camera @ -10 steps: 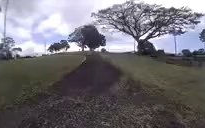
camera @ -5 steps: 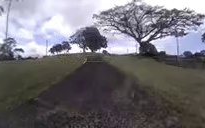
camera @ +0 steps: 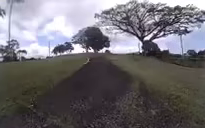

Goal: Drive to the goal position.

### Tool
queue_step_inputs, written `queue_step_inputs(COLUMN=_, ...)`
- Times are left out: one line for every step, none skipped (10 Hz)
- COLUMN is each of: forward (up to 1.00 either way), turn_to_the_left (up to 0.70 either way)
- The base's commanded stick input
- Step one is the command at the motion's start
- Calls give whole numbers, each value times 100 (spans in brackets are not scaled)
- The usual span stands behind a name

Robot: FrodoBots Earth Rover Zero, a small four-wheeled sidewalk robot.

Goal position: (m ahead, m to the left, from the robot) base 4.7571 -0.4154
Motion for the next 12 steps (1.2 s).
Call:
queue_step_inputs(forward=50, turn_to_the_left=50)
queue_step_inputs(forward=50, turn_to_the_left=50)
queue_step_inputs(forward=50, turn_to_the_left=50)
queue_step_inputs(forward=50, turn_to_the_left=24)
queue_step_inputs(forward=50, turn_to_the_left=0)
queue_step_inputs(forward=50, turn_to_the_left=0)
queue_step_inputs(forward=50, turn_to_the_left=0)
queue_step_inputs(forward=50, turn_to_the_left=0)
queue_step_inputs(forward=50, turn_to_the_left=0)
queue_step_inputs(forward=50, turn_to_the_left=0)
queue_step_inputs(forward=50, turn_to_the_left=0)
queue_step_inputs(forward=50, turn_to_the_left=0)
